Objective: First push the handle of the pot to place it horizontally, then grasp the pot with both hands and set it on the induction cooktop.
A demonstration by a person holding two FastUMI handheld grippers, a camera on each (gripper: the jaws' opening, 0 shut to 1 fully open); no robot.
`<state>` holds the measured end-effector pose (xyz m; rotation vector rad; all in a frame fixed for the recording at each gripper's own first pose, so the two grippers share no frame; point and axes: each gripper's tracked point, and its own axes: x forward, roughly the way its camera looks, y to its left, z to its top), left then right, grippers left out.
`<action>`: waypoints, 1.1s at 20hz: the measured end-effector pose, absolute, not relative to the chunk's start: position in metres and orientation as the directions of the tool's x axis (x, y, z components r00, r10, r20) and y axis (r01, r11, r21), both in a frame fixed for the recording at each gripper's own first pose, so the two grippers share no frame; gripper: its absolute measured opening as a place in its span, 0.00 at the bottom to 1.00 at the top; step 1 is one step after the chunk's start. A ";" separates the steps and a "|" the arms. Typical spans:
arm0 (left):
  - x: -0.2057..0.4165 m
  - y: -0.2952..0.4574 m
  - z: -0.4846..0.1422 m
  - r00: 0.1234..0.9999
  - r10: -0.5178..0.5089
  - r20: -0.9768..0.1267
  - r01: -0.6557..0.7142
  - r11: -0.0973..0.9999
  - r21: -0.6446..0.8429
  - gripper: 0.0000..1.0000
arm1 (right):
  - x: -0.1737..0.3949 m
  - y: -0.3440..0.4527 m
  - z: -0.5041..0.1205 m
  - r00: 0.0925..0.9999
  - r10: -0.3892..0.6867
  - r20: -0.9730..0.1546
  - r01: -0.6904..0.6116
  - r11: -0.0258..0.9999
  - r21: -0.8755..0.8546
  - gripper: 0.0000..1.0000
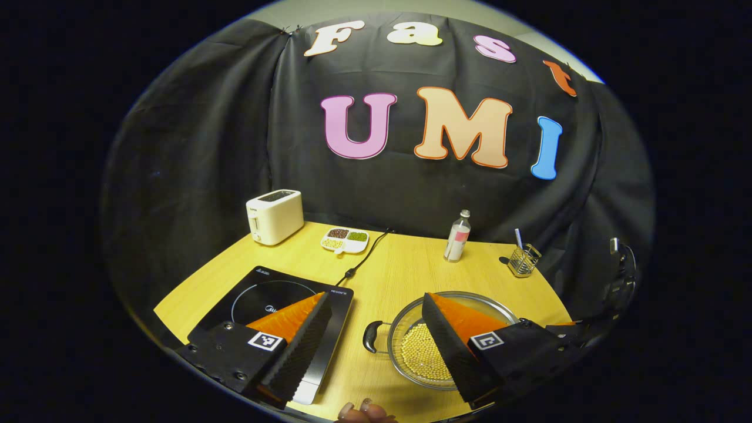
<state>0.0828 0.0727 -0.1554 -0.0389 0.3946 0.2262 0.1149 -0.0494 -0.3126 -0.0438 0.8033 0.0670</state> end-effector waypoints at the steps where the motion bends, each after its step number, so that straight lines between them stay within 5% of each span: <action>1: 0.085 0.076 -0.163 0.895 0.205 -0.397 -0.222 0.975 0.001 1.00 | 0.119 -0.049 -0.313 0.692 0.030 -0.721 -0.063 0.998 -0.019 0.99; 11: 0.125 0.076 -0.255 0.817 0.074 -0.572 -0.137 0.988 -0.067 1.00 | 0.145 -0.060 -0.338 0.657 -0.047 -0.753 0.026 0.999 -0.039 1.00; 22: 0.130 0.082 -0.336 0.694 0.055 -0.717 -0.125 0.991 -0.046 1.00 | 0.160 -0.058 -0.372 0.600 -0.056 -0.798 0.033 0.998 -0.045 1.00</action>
